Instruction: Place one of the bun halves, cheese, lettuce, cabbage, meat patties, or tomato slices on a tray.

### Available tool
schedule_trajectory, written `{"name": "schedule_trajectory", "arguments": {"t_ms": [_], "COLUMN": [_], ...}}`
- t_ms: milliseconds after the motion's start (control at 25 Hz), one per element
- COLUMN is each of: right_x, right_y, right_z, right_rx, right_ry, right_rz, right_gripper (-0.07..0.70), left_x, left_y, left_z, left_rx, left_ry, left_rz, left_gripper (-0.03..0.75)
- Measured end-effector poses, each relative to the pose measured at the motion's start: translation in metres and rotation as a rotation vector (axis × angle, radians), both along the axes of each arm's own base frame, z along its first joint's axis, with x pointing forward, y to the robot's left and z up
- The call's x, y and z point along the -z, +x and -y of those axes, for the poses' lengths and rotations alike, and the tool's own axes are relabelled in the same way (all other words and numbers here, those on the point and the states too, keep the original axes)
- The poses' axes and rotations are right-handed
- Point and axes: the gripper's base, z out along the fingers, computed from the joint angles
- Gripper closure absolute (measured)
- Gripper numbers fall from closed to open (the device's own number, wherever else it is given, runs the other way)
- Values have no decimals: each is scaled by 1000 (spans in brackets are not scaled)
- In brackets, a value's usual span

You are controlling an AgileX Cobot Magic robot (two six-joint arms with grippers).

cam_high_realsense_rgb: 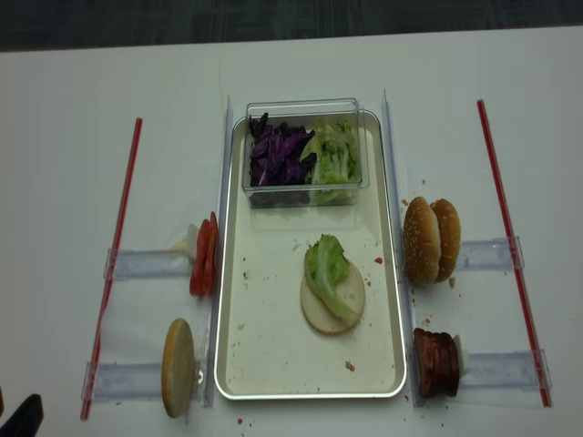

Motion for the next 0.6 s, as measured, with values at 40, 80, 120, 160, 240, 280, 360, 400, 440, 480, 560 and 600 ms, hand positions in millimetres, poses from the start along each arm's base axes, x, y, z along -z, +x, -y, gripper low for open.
{"name": "schedule_trajectory", "arguments": {"t_ms": [40,80,120,160,240,280,360,400,440,480,560,600], "right_x": [3,7,11,12,15,15,15,15,15,15,15,15], "right_y": [-1,-2,-3,-4,-6,-7,-10,-11,-12,-13,-13,-13], "right_z": [0,0,0,0,0,0,0,0,0,0,0,0], "right_rx": [-3,-8,-12,-16,-22,-26,-26,-25,-25,-25,-26,-26], "right_ry": [-4,-9,-14,-17,-22,-24,-24,-24,-23,-24,-25,-24], "right_rz": [1,-1,1,8,18,28,60,79,94,102,108,111], "right_gripper": [228,228,228,228,228,228,228,228,228,228,228,228], "left_x": [0,0,0,0,0,0,0,0,0,0,0,0], "left_y": [0,0,0,0,0,0,0,0,0,0,0,0], "left_z": [0,0,0,0,0,0,0,0,0,0,0,0], "left_rx": [0,0,0,0,0,0,0,0,0,0,0,0], "left_ry": [0,0,0,0,0,0,0,0,0,0,0,0], "left_rz": [0,0,0,0,0,0,0,0,0,0,0,0], "left_gripper": [407,407,407,407,407,407,407,407,407,407,407,407]}}
